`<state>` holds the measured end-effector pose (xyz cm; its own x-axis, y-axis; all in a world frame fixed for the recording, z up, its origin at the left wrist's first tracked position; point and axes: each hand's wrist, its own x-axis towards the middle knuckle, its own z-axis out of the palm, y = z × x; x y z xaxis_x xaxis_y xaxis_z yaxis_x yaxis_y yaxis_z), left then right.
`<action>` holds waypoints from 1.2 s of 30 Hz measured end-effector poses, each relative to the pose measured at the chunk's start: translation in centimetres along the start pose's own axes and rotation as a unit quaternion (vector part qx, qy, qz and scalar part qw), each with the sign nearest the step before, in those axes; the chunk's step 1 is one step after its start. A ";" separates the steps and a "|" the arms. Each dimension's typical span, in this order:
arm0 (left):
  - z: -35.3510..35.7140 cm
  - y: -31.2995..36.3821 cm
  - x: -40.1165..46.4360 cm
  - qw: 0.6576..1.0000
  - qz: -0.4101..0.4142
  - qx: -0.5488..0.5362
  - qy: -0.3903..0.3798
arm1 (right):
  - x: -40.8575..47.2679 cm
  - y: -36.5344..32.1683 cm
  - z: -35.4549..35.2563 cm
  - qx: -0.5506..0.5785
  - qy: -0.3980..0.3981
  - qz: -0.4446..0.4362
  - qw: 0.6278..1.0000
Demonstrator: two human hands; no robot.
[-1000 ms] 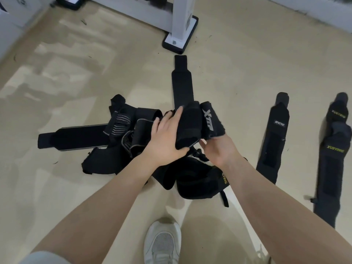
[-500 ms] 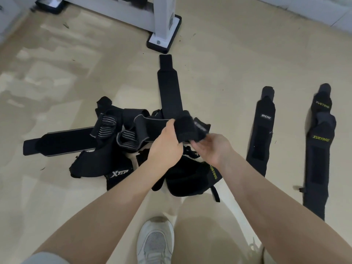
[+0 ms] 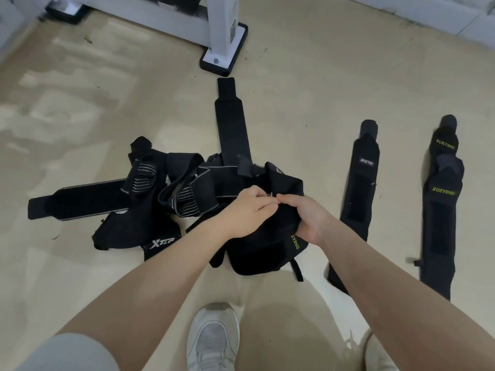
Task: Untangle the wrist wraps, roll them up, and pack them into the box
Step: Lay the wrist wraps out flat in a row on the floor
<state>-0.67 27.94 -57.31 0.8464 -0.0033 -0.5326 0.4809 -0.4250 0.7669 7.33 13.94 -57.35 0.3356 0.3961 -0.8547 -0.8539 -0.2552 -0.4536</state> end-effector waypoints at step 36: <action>7.2 -1.9 4.5 0.842 -0.021 0.536 -0.066 | -1.8 -1.5 -8.8 0.061 -0.234 0.067 0.968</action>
<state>0.56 22.22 -63.77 0.7676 -0.0382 -0.6398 -0.0325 -0.9993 0.0207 11.53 5.89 -57.38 0.0261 0.7300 -0.6830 -0.9278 -0.2366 -0.2883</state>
